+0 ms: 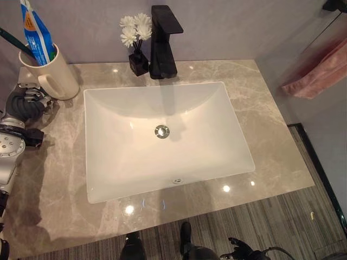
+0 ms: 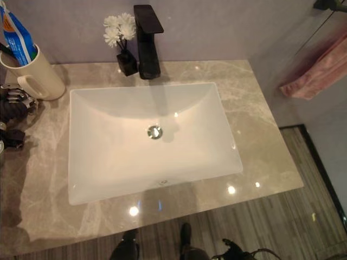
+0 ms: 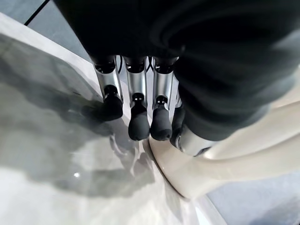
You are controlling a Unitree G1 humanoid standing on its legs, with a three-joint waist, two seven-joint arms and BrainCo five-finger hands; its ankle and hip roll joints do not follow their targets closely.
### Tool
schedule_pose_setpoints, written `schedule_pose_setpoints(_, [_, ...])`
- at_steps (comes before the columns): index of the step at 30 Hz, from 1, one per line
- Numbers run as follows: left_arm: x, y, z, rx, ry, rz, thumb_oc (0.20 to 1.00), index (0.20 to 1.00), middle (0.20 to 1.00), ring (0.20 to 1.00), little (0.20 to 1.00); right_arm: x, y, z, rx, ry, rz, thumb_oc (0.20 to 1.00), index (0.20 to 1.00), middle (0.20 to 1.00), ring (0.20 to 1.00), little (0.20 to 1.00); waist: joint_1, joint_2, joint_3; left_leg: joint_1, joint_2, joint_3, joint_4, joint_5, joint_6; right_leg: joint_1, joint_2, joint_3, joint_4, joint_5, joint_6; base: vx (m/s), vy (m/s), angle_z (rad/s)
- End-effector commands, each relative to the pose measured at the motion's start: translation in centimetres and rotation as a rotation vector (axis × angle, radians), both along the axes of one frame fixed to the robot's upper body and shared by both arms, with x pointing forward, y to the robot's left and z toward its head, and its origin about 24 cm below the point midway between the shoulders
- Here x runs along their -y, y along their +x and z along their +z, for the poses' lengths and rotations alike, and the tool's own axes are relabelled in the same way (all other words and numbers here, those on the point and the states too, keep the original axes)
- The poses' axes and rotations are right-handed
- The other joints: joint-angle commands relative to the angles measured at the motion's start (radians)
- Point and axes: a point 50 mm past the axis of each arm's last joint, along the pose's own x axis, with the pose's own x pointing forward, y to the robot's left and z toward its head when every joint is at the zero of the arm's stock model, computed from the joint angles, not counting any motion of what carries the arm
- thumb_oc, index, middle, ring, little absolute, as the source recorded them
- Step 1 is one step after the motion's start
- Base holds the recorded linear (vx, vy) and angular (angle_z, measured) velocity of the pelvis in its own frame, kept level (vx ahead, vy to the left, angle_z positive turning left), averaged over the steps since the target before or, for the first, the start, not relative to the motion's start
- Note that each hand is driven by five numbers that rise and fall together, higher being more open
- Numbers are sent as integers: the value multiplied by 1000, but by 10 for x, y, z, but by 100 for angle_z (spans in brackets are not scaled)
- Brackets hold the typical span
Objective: Put brush and paste in cup on sink, flatten towel.
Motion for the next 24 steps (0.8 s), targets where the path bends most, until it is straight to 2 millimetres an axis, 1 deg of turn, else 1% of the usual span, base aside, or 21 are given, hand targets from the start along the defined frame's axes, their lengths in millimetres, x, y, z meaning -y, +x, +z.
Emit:
schedule_pose_setpoints(1, [-6, 4, 24, 105, -30, 31, 200, 200, 200, 200, 200, 17, 7, 10, 50, -31, 11, 1000, 1000, 1000, 1000, 1000, -15, -23, 12, 54, -33, -7, 1, -77, 62, -38, -47, 22, -2, 65, 23, 0, 0, 0])
schedule_pose_setpoints(2, [-6, 7, 30, 116, -21, 33, 200, 200, 200, 200, 200, 17, 9, 10, 53, -29, 14, 1000, 1000, 1000, 1000, 1000, -19, -24, 22, 47, -31, -7, 1, -75, 63, -43, -47, 21, -2, 67, 23, 0, 0, 0])
schedule_pose_setpoints(4, [-5, 10, 36, 128, -22, 36, 200, 200, 200, 200, 200, 16, 13, 11, 62, -28, 22, 1000, 1000, 1000, 1000, 1000, -20, -25, 35, 38, -30, -8, 1, -71, 62, -53, -46, 24, -2, 71, 24, -39, 4, -2])
schedule_pose_setpoints(6, [-3, 14, 46, 146, -11, 36, 200, 200, 200, 200, 200, 16, 19, 13, 82, -27, 29, 1000, 1000, 1000, 1000, 1000, -23, -26, 49, 17, -28, -10, 1, -63, 60, -74, -45, 26, -2, 77, 23, -51, 13, -1])
schedule_pose_setpoints(7, [-3, 15, 46, 147, -10, 35, 200, 200, 200, 200, 200, 16, 19, 13, 83, -26, 28, 1000, 1000, 1000, 1000, 1000, -22, -26, 49, 16, -28, -10, 1, -63, 60, -75, -45, 26, -2, 77, 23, -39, 7, -1])
schedule_pose_setpoints(9, [-1, 17, 54, 170, -10, 33, 200, 200, 200, 200, 200, 16, 23, 15, 98, -26, 27, 1000, 1000, 1000, 1000, 1000, -25, -28, 59, 3, -27, -9, 1, -59, 60, -88, -43, 30, -2, 81, 23, -14, -1, -2])
schedule_pose_setpoints(13, [4, 22, 62, 187, -3, 25, 200, 200, 200, 200, 200, 11, 29, 16, 117, -12, 28, 1000, 1000, 1000, 1000, 1000, -29, -32, 74, -16, -25, -10, 1, -52, 59, -107, -40, 37, -2, 88, 24, -4, 0, -1])
schedule_pose_setpoints(17, [5, 25, 61, 182, -7, 28, 200, 200, 200, 200, 200, 8, 31, 16, 124, -6, 37, 1000, 1000, 1000, 1000, 1000, -32, -32, 72, -25, -25, -9, 1, -50, 59, -121, -39, 45, -2, 90, 24, 2, -1, -1])
schedule_pose_setpoints(24, [14, 34, 60, 185, -23, 12, 200, 200, 200, 200, 200, 5, 36, 19, 149, 11, 48, 1000, 1000, 1000, 1000, 1000, -49, -33, 66, -33, -23, 8, 1, -51, 58, -143, -36, 64, -2, 92, 21, -2, 2, -7])
